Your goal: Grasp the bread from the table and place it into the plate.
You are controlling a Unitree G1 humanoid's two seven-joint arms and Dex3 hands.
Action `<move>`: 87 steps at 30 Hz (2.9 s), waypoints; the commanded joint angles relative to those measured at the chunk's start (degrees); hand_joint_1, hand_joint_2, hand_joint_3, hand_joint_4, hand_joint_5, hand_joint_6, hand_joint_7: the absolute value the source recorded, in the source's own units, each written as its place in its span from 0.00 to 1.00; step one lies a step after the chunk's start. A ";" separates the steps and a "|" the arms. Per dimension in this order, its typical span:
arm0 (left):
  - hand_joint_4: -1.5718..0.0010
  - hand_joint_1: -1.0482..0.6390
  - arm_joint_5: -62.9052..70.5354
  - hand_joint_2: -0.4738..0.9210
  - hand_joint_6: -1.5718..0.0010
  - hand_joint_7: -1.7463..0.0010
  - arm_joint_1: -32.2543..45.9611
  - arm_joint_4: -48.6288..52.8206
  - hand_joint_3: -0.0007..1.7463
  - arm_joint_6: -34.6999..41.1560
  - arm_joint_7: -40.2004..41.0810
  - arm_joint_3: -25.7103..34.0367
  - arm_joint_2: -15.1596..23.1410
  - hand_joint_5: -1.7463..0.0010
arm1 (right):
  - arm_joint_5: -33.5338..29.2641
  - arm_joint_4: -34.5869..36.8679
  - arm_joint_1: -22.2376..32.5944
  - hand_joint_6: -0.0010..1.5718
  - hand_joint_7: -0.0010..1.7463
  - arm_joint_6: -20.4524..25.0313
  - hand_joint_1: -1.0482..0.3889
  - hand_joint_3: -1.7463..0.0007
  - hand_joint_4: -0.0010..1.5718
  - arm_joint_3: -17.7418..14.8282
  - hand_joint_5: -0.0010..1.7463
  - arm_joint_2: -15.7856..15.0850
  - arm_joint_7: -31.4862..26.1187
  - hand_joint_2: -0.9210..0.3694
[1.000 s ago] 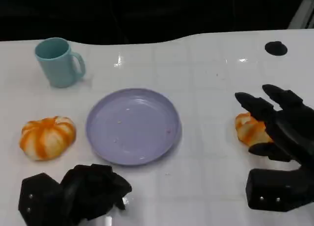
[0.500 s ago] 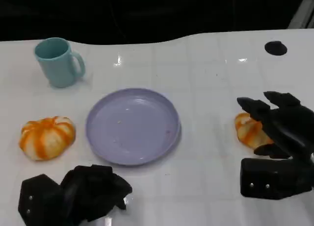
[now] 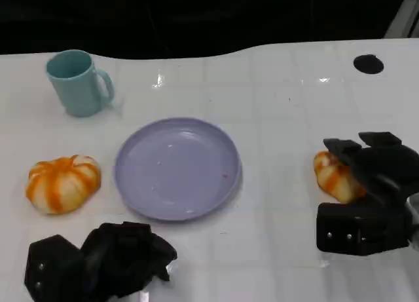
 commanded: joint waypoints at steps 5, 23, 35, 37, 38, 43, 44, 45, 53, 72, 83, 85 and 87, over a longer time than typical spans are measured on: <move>0.43 0.00 -0.11 0.80 0.07 0.69 0.82 -0.71 0.14 0.66 0.53 0.21 0.55 0.13 | 1.26 7.72 -3.22 0.33 0.03 -2.10 0.60 0.99 0.28 0.95 0.11 0.82 -6.30 0.04; 0.43 0.00 0.11 0.80 0.08 0.70 0.25 -0.07 0.15 0.13 0.63 0.27 0.45 0.13 | 2.40 19.59 -6.96 0.48 0.90 -14.11 0.68 0.74 0.56 2.03 1.00 1.76 -28.17 0.16; 0.43 0.00 0.13 0.80 0.07 0.70 0.00 0.40 0.15 0.31 0.52 0.15 0.40 0.12 | 4.49 12.42 -4.53 0.51 0.95 -21.18 0.71 0.37 0.61 1.14 1.00 1.48 -32.66 0.43; 0.43 0.00 0.22 0.80 0.07 0.70 0.14 0.19 0.15 0.46 0.69 0.13 0.38 0.12 | 5.85 9.35 -3.62 0.54 0.93 -22.80 0.72 0.29 0.62 0.64 1.00 2.03 -31.66 0.49; 0.43 0.00 0.20 0.80 0.07 0.70 0.19 0.08 0.15 0.51 0.70 0.15 0.40 0.12 | 6.48 8.08 -3.25 0.55 0.93 -23.32 0.73 0.26 0.63 0.41 1.00 2.34 -31.01 0.50; 0.44 0.00 0.27 0.80 0.07 0.70 0.30 0.00 0.15 0.46 0.41 0.09 0.66 0.12 | 7.27 4.43 -3.53 0.55 0.94 -23.83 0.74 0.17 0.65 0.75 1.00 5.61 -28.86 0.56; 0.44 0.00 0.25 0.80 0.07 0.70 0.30 0.14 0.15 0.34 0.29 0.07 0.66 0.12 | 7.33 4.40 -3.82 0.55 0.94 -24.01 0.74 0.15 0.66 0.83 1.00 6.45 -28.65 0.57; 0.44 0.00 0.26 0.80 0.07 0.70 0.32 0.25 0.15 0.26 0.24 0.04 0.65 0.12 | 7.34 4.50 -4.10 0.55 0.95 -24.29 0.73 0.13 0.66 0.89 1.00 7.11 -28.49 0.59; 0.43 0.00 0.53 0.80 0.07 0.70 0.50 0.31 0.15 0.17 0.38 -0.31 0.49 0.13 | 6.64 10.49 -8.97 0.53 0.96 -27.20 0.69 0.12 0.65 1.91 1.00 13.24 -29.63 0.59; 0.43 0.00 0.48 0.79 0.07 0.71 0.40 0.79 0.14 0.14 -0.05 -0.86 0.71 0.13 | 8.32 30.48 -19.27 0.49 0.93 -30.22 0.68 0.23 0.57 3.93 1.00 25.45 -30.66 0.49; 0.43 0.00 0.02 0.78 0.07 0.72 0.76 0.54 0.15 -0.09 -0.34 -1.27 0.48 0.13 | 10.35 31.39 -19.84 0.27 0.03 -29.18 0.53 0.74 0.15 4.76 0.21 25.40 -19.13 0.17; 0.43 0.00 0.01 0.78 0.07 0.72 0.80 0.52 0.15 -0.10 -0.31 -1.28 0.48 0.13 | 10.31 30.77 -19.66 0.17 0.01 -28.49 0.45 0.89 0.03 4.99 0.19 25.17 -17.63 0.04; 0.43 0.00 0.07 0.79 0.06 0.72 0.88 0.35 0.15 -0.19 -0.23 -1.32 0.49 0.13 | 10.20 29.65 -19.40 0.13 0.01 -27.58 0.41 0.92 0.01 5.32 0.15 24.92 -16.19 0.01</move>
